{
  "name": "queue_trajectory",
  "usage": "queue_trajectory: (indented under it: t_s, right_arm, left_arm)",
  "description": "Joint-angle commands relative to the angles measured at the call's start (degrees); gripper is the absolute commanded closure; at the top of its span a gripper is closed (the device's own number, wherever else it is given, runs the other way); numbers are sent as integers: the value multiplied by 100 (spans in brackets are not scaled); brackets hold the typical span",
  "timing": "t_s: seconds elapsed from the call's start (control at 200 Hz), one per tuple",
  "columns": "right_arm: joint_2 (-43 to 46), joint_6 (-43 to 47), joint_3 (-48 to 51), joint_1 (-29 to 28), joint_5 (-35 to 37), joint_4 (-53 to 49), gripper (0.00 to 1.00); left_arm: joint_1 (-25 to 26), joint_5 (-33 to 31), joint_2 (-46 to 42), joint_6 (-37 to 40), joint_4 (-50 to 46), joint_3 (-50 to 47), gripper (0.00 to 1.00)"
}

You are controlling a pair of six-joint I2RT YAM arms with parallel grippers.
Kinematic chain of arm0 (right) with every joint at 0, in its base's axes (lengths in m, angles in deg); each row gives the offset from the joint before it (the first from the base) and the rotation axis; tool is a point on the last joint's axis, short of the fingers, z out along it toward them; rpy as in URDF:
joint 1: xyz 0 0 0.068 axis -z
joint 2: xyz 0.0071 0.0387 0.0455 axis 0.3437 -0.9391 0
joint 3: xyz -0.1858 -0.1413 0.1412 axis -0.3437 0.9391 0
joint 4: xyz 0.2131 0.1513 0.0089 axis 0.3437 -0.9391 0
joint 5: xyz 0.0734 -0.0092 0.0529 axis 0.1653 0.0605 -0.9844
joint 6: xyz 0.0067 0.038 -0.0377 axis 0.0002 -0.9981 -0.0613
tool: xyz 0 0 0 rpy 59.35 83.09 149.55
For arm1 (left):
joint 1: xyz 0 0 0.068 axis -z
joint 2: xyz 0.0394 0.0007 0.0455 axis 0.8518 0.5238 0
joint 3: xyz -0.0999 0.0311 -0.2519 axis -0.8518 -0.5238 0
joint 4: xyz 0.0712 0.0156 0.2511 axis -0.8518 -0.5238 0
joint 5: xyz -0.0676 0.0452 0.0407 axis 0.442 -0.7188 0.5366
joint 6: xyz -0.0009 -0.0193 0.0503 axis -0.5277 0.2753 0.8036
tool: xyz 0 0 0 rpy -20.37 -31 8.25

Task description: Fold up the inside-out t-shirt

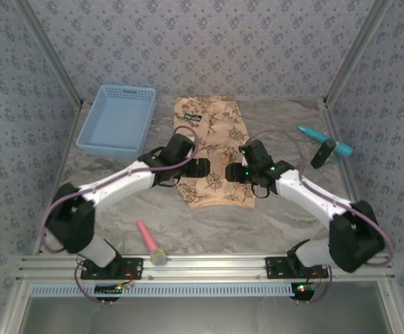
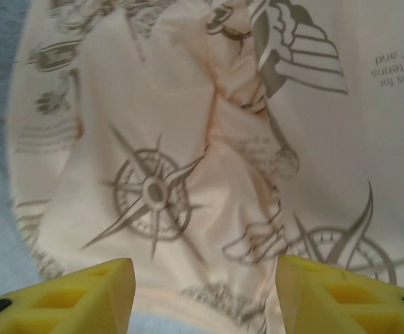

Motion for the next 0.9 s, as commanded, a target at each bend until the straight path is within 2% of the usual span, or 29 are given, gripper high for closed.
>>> queue_trajectory:
  t_s: [0.0, 0.105, 0.14, 0.17, 0.25, 0.285, 0.315, 0.38, 0.44, 0.57, 0.705, 0.735, 0.78, 0.805, 0.84, 0.894]
  right_arm:
    - [-576, 169, -350, 50, 737, 361, 41]
    - [-1100, 401, -538, 81, 1378, 472, 41]
    - [-1242, 444, -538, 121, 1499, 557, 44]
    - [-1332, 442, -539, 172, 1568, 582, 52]
    - [-1371, 318, -523, 350, 1510, 512, 80]
    - [-1258, 239, -444, 415, 1414, 459, 86]
    - [-1097, 208, -361, 435, 1328, 427, 90]
    - [-707, 111, -246, 455, 1085, 55, 100]
    - [-316, 125, -141, 455, 721, -301, 100]
    - [515, 77, 179, 476, 434, -988, 100]
    - [864, 12, 622, 513, 501, -1190, 100]
    - [849, 24, 711, 524, 455, -1153, 98]
    - [809, 93, 828, 532, 289, -1031, 96]
    - [782, 117, 868, 530, 168, -982, 95]
    - [753, 182, 913, 512, -46, -905, 94]
    - [750, 336, 990, 453, -388, -726, 93]
  left_arm:
    - [-53, 217, 737, 242, -299, 564, 13]
    - [-30, 110, 1279, 264, -336, 886, 11]
    - [-25, -35, 1417, 254, -360, 934, 16]
    - [-16, -108, 1533, 279, -377, 956, 25]
    - [-26, -127, 1734, 307, -642, 1043, 69]
    - [-22, 14, 1701, 373, -782, 1051, 90]
    - [-4, 92, 1594, 392, -900, 995, 100]
    - [78, 307, 1142, 412, -1035, 702, 100]
    - [158, 554, 562, 390, -1069, 298, 100]
    - [199, 1205, -747, 149, -1224, -632, 100]
    - [167, 1217, -1534, -26, -1431, -1479, 100]
    - [155, 1243, -1588, -1, -1397, -1641, 90]
    - [116, 1303, -1588, 10, -1398, -1781, 61]
    - [95, 1363, -1569, 57, -1400, -1790, 50]
    - [96, 1387, -1556, 135, -1388, -1757, 41]
    - [118, 1394, -1575, 281, -1336, -1628, 35]
